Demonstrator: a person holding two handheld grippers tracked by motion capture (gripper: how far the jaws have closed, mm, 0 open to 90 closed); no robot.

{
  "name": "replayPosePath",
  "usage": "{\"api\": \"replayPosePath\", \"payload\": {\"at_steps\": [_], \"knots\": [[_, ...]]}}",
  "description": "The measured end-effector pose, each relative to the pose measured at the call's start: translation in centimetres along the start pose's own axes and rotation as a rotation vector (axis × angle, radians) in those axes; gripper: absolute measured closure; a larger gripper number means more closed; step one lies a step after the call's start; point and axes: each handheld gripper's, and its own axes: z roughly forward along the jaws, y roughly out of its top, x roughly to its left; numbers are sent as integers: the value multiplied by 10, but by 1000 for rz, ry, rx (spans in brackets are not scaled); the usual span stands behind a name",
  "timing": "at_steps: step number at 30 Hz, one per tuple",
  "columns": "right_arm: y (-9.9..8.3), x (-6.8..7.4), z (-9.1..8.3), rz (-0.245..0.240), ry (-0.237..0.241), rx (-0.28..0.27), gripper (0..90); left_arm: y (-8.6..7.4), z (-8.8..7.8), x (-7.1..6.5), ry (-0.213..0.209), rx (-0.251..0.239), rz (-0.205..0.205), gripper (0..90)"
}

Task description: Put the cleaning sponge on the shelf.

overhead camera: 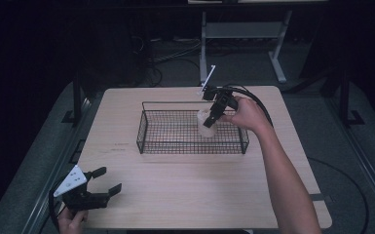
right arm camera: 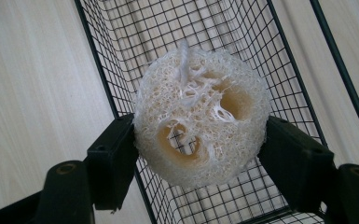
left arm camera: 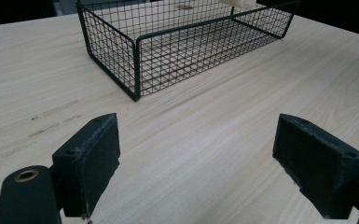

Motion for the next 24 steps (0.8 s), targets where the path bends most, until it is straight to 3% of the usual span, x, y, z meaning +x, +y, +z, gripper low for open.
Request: {"api": "replayPosePath", "payload": {"at_steps": [13,24], "knots": [[1,-3,9,-2,2,9,291,0,0,1,2,0,-4,141],[-13,-10,17,30,19,-9,290,1,2,-1,0,8,4,141]]}}
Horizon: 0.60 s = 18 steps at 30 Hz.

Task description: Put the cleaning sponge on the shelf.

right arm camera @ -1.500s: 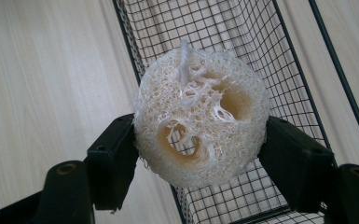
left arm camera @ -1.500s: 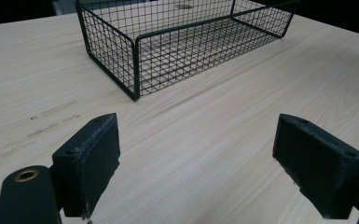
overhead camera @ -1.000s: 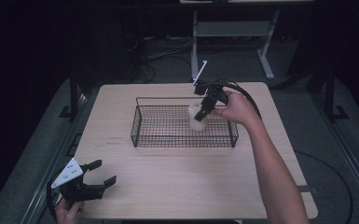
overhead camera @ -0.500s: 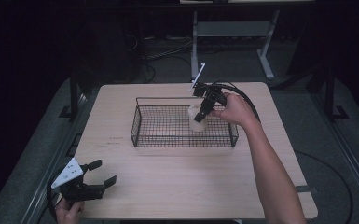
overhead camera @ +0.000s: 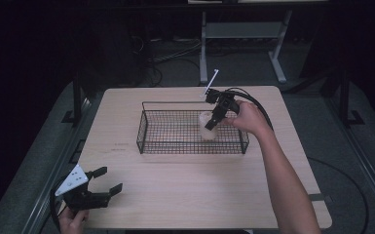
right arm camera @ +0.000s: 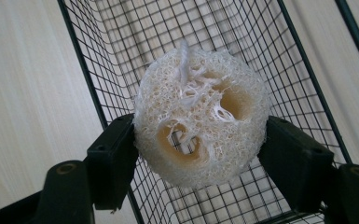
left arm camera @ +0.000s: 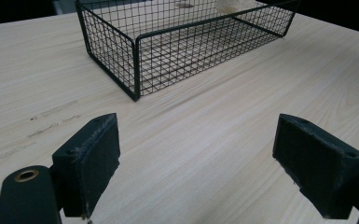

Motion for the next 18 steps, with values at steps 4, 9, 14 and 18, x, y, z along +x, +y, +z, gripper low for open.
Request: {"api": "replayPosePath", "payload": {"at_steps": [4,9,14,18], "knots": [[-7,-2,3,12,10,-15,290,0,0,0,-2,2,4,141],[-12,-4,8,20,10,0,290,0,0,0,-2,3,1,141],[-13,-5,11,22,11,-2,290,-1,-1,0,1,1,6,140],[-18,-7,15,34,19,-19,290,-1,-1,0,0,4,3,141]]}}
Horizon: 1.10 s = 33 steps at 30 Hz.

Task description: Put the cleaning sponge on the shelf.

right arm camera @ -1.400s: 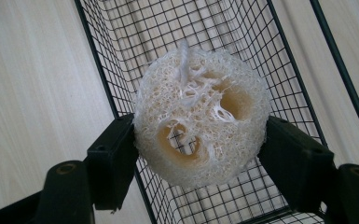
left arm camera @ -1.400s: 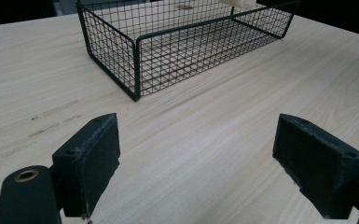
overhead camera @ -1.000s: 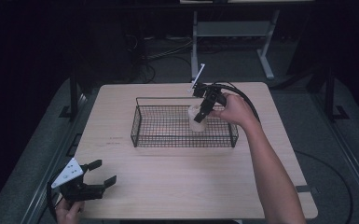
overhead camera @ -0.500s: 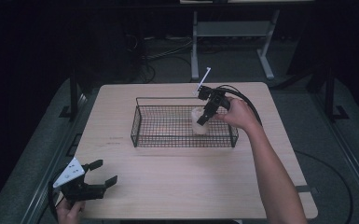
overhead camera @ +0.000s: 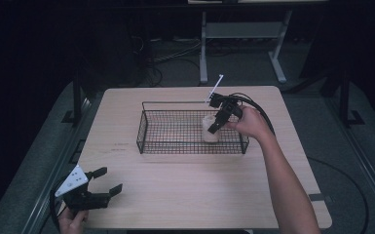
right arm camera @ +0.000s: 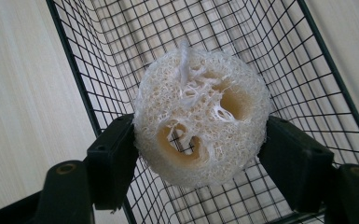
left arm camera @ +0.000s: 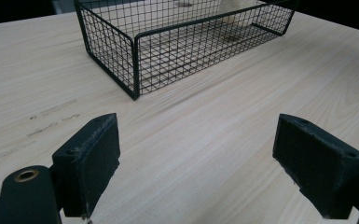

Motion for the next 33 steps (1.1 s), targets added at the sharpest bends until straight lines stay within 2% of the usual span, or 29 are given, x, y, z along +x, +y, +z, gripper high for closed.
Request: {"api": "replayPosePath", "payload": {"at_steps": [3,5,9,20,25,33], "knots": [[-4,-2,4,4,5,-2,290,0,1,-1,-3,3,1,141],[-5,-3,9,8,0,21,289,0,2,-1,-3,4,1,141],[-7,-6,14,19,12,-3,289,0,1,-2,-3,4,4,140],[-9,-8,29,31,13,5,285,0,1,-1,1,2,4,141],[-6,-7,29,24,14,-2,279,0,0,-1,4,2,5,141],[-6,-6,29,30,14,0,194,0,0,-1,6,-1,3,141]]}}
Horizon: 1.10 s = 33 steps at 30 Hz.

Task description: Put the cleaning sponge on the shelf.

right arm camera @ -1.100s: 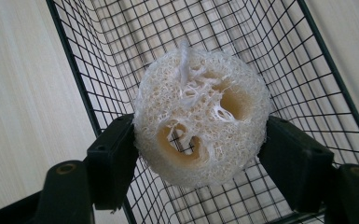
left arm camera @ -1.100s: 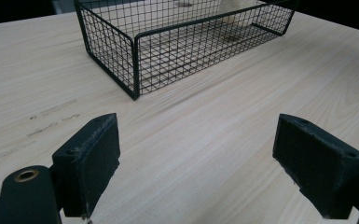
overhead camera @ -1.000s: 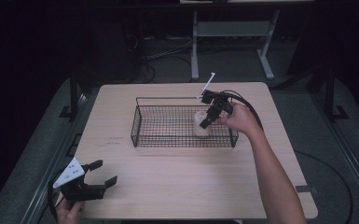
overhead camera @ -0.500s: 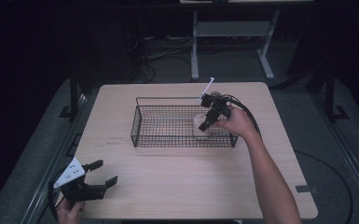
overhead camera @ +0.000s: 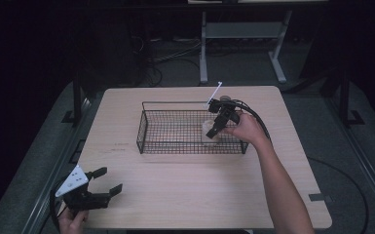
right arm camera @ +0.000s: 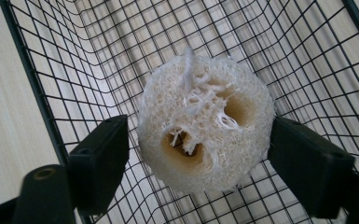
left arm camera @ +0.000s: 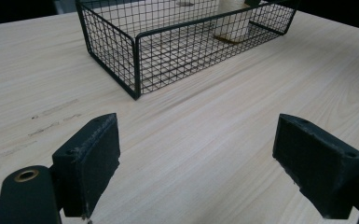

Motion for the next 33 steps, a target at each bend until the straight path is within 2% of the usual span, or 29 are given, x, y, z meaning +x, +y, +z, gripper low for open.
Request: {"api": "replayPosePath", "payload": {"at_steps": [10,21,33], "knots": [[-5,2,-20,15,-8,-58,165,0,1,-1,-2,6,1,141],[-13,10,-41,9,-9,-74,166,0,1,-1,1,6,2,141],[-18,23,-51,-19,-4,-81,166,0,1,-2,0,7,3,141]]}}
